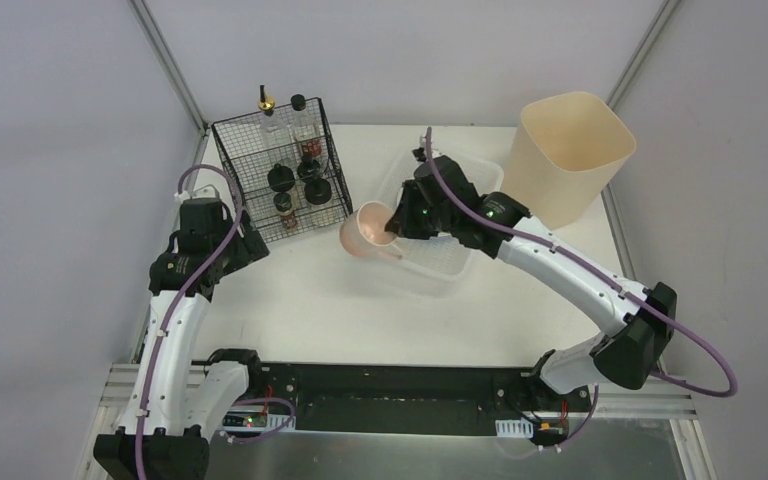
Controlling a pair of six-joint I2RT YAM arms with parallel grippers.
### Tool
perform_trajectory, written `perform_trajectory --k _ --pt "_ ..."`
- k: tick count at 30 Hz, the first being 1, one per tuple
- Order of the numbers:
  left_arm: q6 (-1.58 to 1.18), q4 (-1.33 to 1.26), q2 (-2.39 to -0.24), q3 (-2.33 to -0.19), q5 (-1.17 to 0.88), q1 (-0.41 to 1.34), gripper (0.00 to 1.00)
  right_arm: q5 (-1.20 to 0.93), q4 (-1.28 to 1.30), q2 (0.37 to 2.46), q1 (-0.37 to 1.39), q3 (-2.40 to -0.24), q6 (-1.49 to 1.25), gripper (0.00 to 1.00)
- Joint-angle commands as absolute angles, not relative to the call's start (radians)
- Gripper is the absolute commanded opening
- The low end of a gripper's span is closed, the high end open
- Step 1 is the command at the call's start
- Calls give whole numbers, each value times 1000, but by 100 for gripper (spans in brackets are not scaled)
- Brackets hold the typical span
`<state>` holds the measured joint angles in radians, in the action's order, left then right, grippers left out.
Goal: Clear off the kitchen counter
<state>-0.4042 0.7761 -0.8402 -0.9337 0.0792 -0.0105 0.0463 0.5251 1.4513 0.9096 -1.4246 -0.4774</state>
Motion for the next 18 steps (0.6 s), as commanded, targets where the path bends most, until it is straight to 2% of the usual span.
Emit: perform_trajectory --k 1,9,13,18 --pt "-370 741 -830 -934 16 53 81 49 567 1416 806 -1476 -417 0" --pt "-330 718 -828 -930 -102 179 78 83 629 1460 682 -1494 -343 0" --pt "-324 702 -831 -926 -172 220 83 59 644 1511 643 -1506 -308 0" --pt "-316 702 -836 -923 -184 256 83 44 663 1596 618 -1537 -269 0"
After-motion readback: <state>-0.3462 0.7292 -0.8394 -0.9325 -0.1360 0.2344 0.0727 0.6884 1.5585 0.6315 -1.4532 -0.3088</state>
